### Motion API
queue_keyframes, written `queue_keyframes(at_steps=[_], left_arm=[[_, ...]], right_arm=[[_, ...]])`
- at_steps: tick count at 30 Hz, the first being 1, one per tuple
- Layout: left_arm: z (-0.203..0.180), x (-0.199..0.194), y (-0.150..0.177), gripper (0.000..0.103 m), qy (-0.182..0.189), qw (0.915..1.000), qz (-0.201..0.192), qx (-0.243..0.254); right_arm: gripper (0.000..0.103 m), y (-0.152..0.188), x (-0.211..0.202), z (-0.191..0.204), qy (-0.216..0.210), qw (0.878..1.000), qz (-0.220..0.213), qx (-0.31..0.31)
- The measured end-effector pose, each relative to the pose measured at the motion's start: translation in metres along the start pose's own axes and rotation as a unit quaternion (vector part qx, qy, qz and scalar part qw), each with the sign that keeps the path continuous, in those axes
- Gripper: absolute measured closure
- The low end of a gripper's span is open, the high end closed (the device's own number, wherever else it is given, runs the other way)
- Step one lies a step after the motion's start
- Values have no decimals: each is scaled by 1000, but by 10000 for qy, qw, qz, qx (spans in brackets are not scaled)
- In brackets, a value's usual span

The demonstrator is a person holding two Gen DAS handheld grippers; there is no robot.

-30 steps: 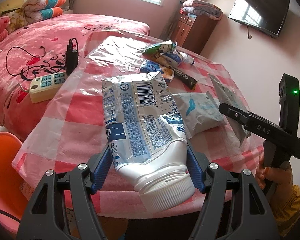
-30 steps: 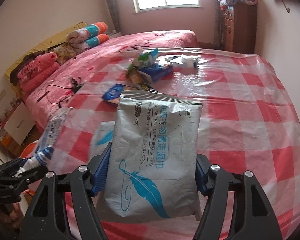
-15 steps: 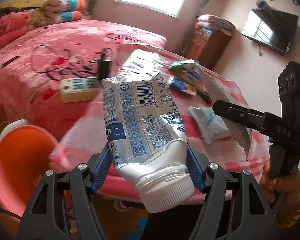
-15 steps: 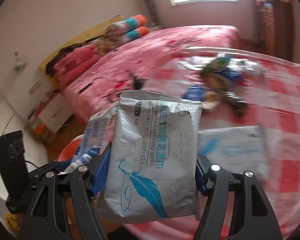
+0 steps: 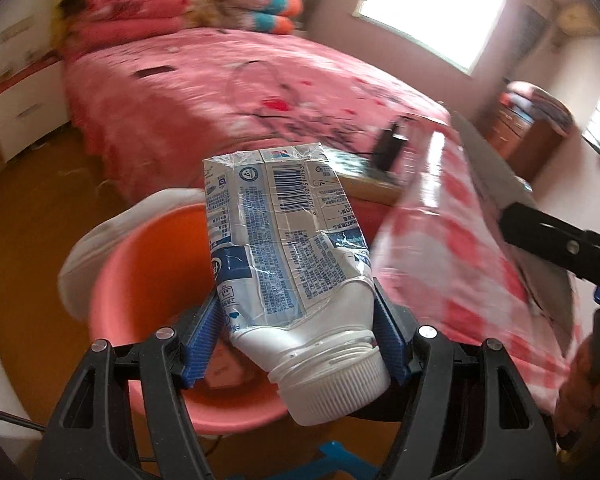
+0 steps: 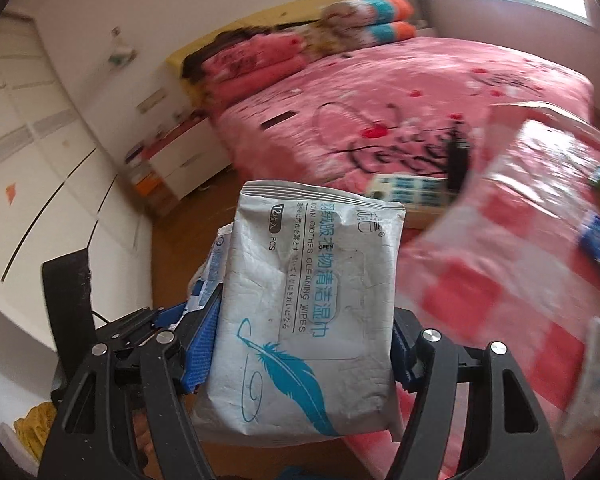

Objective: Collect trash
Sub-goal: 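Carry the bottle and wipes pack with both tools over the orange bucket, then open both tools to drop the bottle and wipes into the bucket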

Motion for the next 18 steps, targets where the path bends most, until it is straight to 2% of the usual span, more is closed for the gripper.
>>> queue_keyframes(at_steps=[4, 6, 9, 10, 12, 18], left_arm=[[32, 9, 5, 34, -249, 9989, 89, -392], [45, 14, 9, 33, -350, 9977, 160, -566], [63, 22, 14, 29, -548, 9955, 240, -732], [64, 22, 16, 24, -600, 9951, 244, -740], [68, 21, 15, 22, -744, 9944, 197, -729], [60, 17, 7, 20, -781, 9953, 116, -567]], right_arm=[[33, -1, 31, 24, -149, 9995, 184, -215], [27, -1, 48, 34, -99, 9989, 227, -405], [22, 4, 71, 40, -141, 9978, 437, -479], [20, 5, 74, 38, -120, 9979, 448, -460], [14, 8, 73, 29, -61, 9989, 388, -270], [11, 10, 44, -9, 108, 9996, 43, 246]])
Point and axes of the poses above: each gripper's, at about its wrist camera, not at the fingertips, and x roughly the way its jaws point, z to its left, y to its underside, the point moved 7 cm from there along x, roughly the way its jaws point, and after that the axes turned 4 degrees about -y, right-handed, at the moved point
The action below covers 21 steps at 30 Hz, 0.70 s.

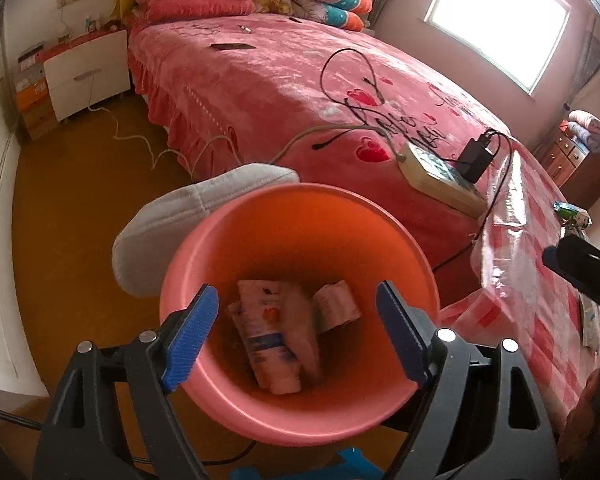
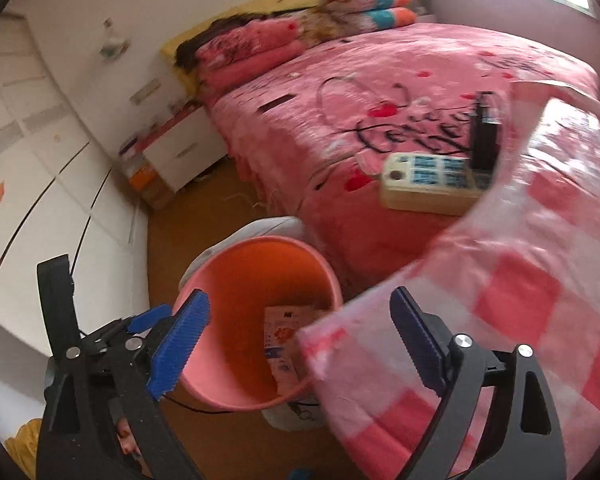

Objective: Collect trash
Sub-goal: 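Open both tools to drop the bottle and wipes into the bucket, then move both tools back to the remaining pile on the table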

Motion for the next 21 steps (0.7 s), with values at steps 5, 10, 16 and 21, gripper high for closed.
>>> queue_keyframes(at_steps=[5, 10, 16, 21], left_arm=[[-22, -7, 0, 19, 120, 9996, -27, 238], [-48, -15, 1, 18, 295, 9983, -89, 491], [-81, -28, 3, 17, 518, 9951, -164, 825], [-106, -37, 6, 17, 636, 9918, -205, 1093]], right_arm=[[10, 6, -30, -28, 207, 9989, -323, 284], [10, 15, -52, -45, 396, 9973, -522, 332], [10, 29, -78, -59, 661, 9941, -819, 244], [8, 37, -95, -67, 784, 9918, -995, 175]])
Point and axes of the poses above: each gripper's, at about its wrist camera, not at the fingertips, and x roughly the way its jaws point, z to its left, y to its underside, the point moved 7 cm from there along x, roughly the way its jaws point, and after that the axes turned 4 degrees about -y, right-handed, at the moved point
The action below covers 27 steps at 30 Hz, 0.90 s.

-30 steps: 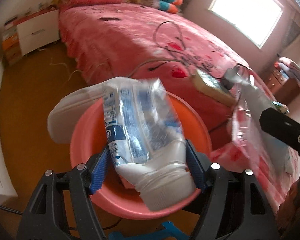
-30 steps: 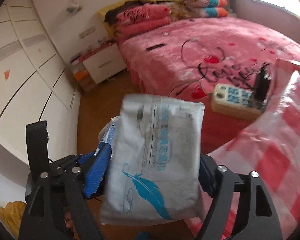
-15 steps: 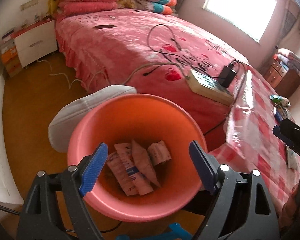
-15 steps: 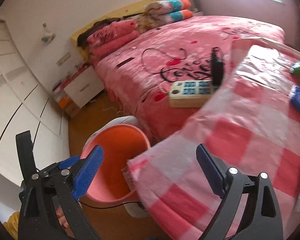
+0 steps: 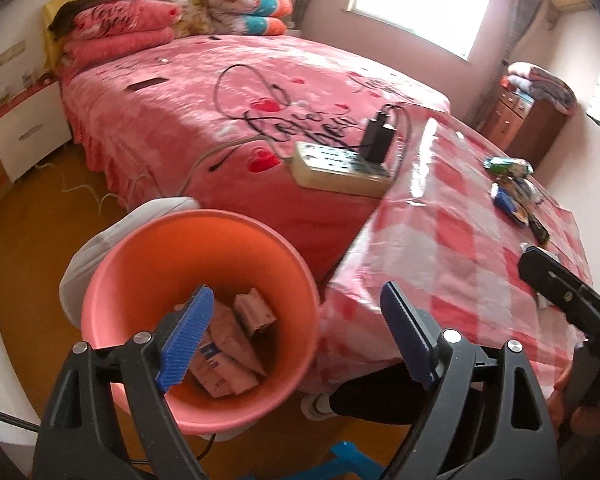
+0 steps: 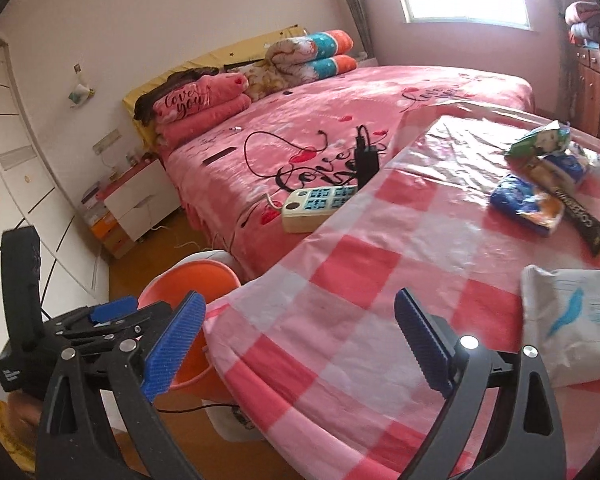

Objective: Collect trash
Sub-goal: 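Move both tools back to the remaining pile on the table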

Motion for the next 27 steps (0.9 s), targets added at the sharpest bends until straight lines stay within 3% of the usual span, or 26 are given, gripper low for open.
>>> queue_keyframes(at_steps=[8, 27], left_arm=[[-39, -5, -2, 17, 85, 9993, 10, 355], [-130, -20, -12, 16, 273, 9921, -131, 1214]], right_arm=[[8, 1, -21, -17, 152, 9995, -254, -63], [8, -2, -79, -93, 441, 9939, -840, 563]])
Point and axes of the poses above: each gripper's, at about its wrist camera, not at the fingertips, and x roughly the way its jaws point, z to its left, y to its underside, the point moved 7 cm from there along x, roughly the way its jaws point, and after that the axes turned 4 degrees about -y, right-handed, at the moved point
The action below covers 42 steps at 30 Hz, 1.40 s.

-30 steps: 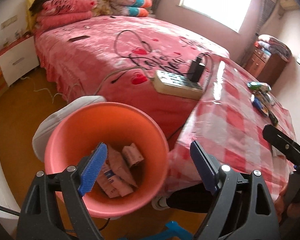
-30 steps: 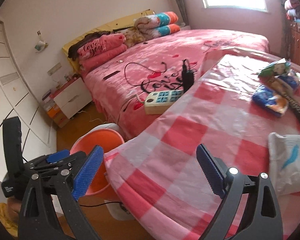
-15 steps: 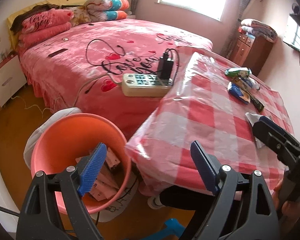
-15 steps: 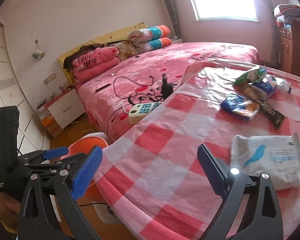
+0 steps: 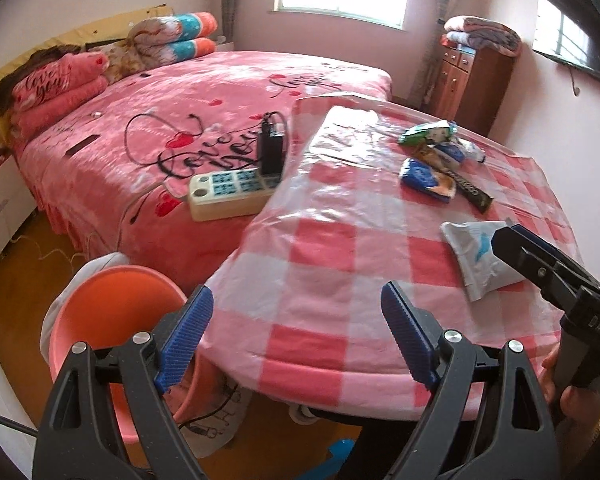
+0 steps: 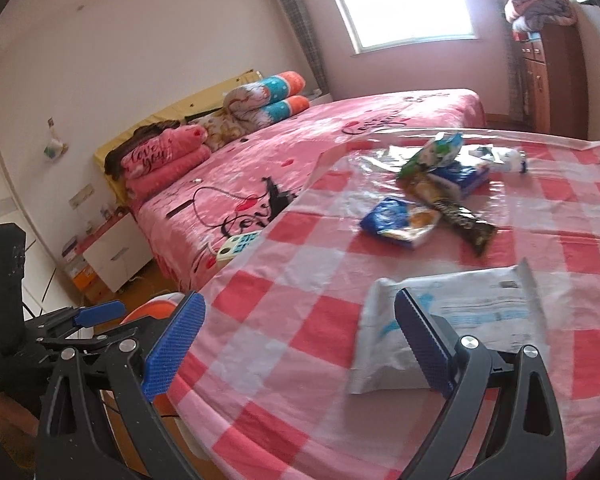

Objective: Collect trash
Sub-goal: 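Move both tools back to the remaining pile on the table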

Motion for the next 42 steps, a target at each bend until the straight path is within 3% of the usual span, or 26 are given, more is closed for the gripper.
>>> queue_keyframes(at_steps=[15, 25, 36, 42], left_arm=[[-87, 3, -37, 16, 244, 9968, -244, 718], [-155, 34, -68, 16, 503, 9933, -151, 1028], [-208, 89, -110, 16, 662, 9950, 106, 738], [-207, 118, -156, 16, 758, 9971, 61, -83]], right_arm=[[8, -20, -42, -83, 404, 9954, -499, 717], [8, -28, -76, -148, 786, 9838, -837, 1377], [8, -23, -95, -195, 975, 9733, -951, 1848], [8, -20, -93, -203, 878, 9733, -874, 1934]])
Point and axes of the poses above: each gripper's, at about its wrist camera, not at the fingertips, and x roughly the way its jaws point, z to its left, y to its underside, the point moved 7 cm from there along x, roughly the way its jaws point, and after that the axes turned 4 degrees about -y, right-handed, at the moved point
